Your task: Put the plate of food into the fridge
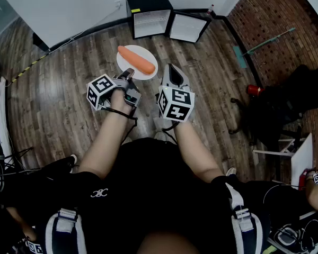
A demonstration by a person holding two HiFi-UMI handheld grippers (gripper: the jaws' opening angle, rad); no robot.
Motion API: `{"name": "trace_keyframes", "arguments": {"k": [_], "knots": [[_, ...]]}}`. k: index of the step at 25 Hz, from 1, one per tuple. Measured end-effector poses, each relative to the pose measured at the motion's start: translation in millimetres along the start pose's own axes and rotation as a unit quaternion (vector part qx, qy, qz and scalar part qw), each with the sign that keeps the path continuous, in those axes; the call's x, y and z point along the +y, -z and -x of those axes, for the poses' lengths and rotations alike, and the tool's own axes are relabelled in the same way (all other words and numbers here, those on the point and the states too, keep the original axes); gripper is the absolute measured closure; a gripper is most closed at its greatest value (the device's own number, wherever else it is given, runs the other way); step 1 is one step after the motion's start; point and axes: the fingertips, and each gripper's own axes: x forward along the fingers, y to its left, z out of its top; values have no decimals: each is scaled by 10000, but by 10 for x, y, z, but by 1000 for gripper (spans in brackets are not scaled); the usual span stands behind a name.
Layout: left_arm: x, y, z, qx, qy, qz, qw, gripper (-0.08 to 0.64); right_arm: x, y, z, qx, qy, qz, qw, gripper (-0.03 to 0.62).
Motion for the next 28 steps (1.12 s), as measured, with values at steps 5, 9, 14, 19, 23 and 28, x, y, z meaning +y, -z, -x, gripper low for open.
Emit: {"name": "trace_keyframes", "arguments": {"k": [5,9,14,19,23,28], "knots": [[-3,13,-49,19,-8,-22,10000,545,-60,11,-35,-30,31,-120,9999,578],[-22,49,-119,17,-7,-30,10000,545,-155,1,-65,-58,54,-199,9998,578],[-38,91,-191,0,20,-19,10000,546,-251,-4,-101,-61,40,-173,9998,578],[-86,195,-366,-97,-19,-6,10000,546,-467,-52,-180,-50,-28,-163,9999,578],[-87,263,-476,-199,8,75,9998,545,-590,-45,-250,-4,-126,-109,9999,578],[-200,490,-652,-389,12,171,9991,545,-898,-147,-285,34,-311,-47,9995,578]]}}
